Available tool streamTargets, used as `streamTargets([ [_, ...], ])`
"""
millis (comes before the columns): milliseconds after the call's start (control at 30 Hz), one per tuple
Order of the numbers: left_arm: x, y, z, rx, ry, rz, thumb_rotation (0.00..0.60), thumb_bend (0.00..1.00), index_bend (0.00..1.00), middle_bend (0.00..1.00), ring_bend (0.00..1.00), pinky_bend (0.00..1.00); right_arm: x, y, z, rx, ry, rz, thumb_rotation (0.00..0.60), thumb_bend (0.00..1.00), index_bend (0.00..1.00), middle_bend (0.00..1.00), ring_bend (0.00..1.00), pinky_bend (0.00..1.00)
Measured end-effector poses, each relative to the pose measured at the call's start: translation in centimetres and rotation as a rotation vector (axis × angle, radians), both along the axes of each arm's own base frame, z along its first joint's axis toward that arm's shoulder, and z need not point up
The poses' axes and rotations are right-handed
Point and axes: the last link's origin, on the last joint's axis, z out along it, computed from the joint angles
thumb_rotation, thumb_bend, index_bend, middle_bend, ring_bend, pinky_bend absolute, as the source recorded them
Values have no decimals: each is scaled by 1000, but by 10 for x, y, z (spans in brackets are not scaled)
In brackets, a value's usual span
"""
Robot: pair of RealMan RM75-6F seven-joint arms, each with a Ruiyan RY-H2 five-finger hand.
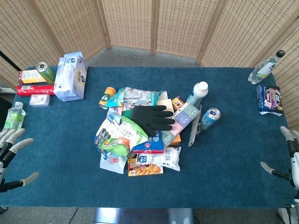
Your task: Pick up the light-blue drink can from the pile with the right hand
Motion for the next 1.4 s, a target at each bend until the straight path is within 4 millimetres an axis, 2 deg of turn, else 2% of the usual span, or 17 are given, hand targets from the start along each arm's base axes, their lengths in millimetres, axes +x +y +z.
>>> streamTargets([
  [267, 4, -3, -1, -1, 6, -13, 600, 0, 197, 0, 0, 0, -2, -1, -3, 6, -41, 1, 600, 0, 0, 0, 0, 0],
  [467, 8, -3, -8, -9, 12, -23, 600, 0, 197, 0, 0, 0, -6, -11, -21, 45, -222, 12, 600, 0, 0, 0, 0, 0],
  [700, 20, -2, -12, -17, 7, -40, 600, 0, 197, 0, 0, 0, -12, -42, -46, 120, -503, -3, 600, 0, 0, 0, 0, 0],
  [800, 23, -2, -13, -17, 10, -41, 600, 0, 197, 0, 0, 0, -11, -57, -53, 148, -552, -19, 600, 0, 0, 0, 0, 0],
  [1000, 30, 0, -12, -19, 5, -46, 600, 0, 197, 0, 0, 0, -7, -83, -68, 181, -597, -54, 600, 0, 0, 0, 0, 0],
  [1167, 35, 2, -8, -17, 2, -43, 600, 0, 197, 0, 0, 0, -4, -97, -86, 212, -620, -91, 600, 0, 0, 0, 0, 0],
  [1400, 37, 4, -9, -29, 6, -42, 600, 0, 197, 0, 0, 0, 10, -118, -113, 259, -629, -104, 600, 0, 0, 0, 0, 0],
])
